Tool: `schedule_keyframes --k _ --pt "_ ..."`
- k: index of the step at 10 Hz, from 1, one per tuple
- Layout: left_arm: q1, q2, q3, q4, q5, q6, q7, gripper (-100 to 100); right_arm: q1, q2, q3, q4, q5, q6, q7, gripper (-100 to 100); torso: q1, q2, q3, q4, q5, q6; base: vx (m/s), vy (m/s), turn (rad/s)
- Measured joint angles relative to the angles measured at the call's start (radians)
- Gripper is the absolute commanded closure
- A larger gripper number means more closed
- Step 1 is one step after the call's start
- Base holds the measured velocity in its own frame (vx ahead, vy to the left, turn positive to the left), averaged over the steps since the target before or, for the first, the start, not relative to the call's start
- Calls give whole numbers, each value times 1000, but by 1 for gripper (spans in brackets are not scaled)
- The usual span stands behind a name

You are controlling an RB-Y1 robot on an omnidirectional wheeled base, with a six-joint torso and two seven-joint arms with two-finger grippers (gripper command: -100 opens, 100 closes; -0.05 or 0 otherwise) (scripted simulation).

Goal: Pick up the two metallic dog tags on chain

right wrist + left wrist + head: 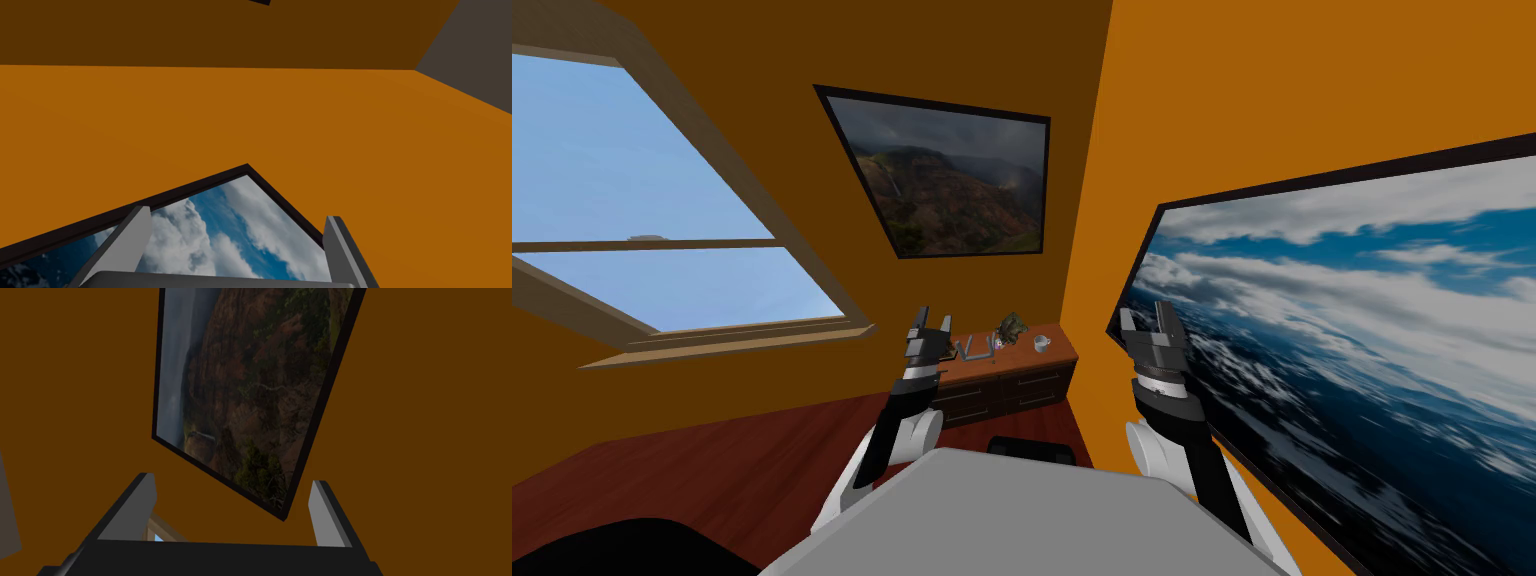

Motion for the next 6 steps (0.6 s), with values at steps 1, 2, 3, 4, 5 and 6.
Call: schedule_keyframes --k 1,2,3,4,5,6 --pt "-7 19 4 12 0 7 -4 -100 0 0 0 0 0 0 0 0 -1 0 0 0 0 0 7 -29 4" --pt "-13 38 10 36 2 7 -8 -100 0 0 0 0 0 0 0 0 -1 -1 0 0 0 0 9 -37 6" --pt "-16 57 20 53 5 10 -10 -100 0 0 0 0 0 0 0 0 -2 -1 0 0 0 0 5 -51 7" --pt "-32 69 29 72 7 24 -15 -100 0 0 0 0 0 0 0 0 -3 -1 0 0 -1 0 4 -52 7" --pt "-41 76 32 93 5 34 -25 -100 0 0 0 0 0 0 0 0 -3 -1 0 0 -1 0 7 -49 5" --pt "-47 89 44 112 9 45 -31 -100 0 0 0 0 0 0 0 0 -3 -1 0 0 -1 0 17 -58 5"
